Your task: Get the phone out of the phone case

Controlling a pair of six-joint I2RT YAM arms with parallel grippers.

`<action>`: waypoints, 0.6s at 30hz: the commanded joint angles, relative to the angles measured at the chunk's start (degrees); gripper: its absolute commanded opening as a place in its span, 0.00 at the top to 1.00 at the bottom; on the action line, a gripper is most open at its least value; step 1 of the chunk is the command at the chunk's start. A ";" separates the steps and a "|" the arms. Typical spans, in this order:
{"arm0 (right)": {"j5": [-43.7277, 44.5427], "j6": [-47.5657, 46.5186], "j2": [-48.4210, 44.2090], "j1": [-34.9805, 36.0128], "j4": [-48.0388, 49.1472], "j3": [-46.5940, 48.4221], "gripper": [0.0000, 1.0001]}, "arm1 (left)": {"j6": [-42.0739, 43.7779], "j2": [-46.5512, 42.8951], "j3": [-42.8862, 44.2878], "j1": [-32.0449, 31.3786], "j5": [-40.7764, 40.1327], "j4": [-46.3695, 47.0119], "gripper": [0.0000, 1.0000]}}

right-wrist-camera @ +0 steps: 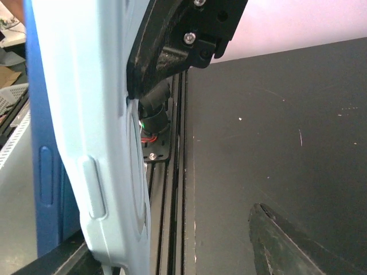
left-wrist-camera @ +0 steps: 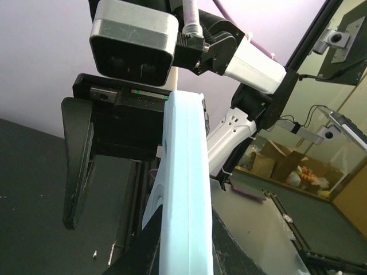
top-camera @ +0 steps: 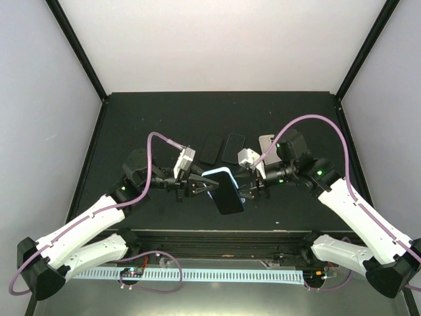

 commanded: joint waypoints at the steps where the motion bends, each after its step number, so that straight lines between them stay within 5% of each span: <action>1: -5.65 5.37 0.38 0.26 9.94 3.12 0.44 | -0.69 2.64 -0.37 -0.86 -6.16 -3.72 0.98; 12: -6.94 12.02 1.81 0.29 8.52 -4.23 0.99 | 0.10 7.15 2.71 1.33 -26.02 -7.02 0.99; 18: -2.79 20.30 2.37 0.20 15.62 -12.67 0.99 | -1.30 14.70 2.80 3.22 -35.05 -5.31 0.96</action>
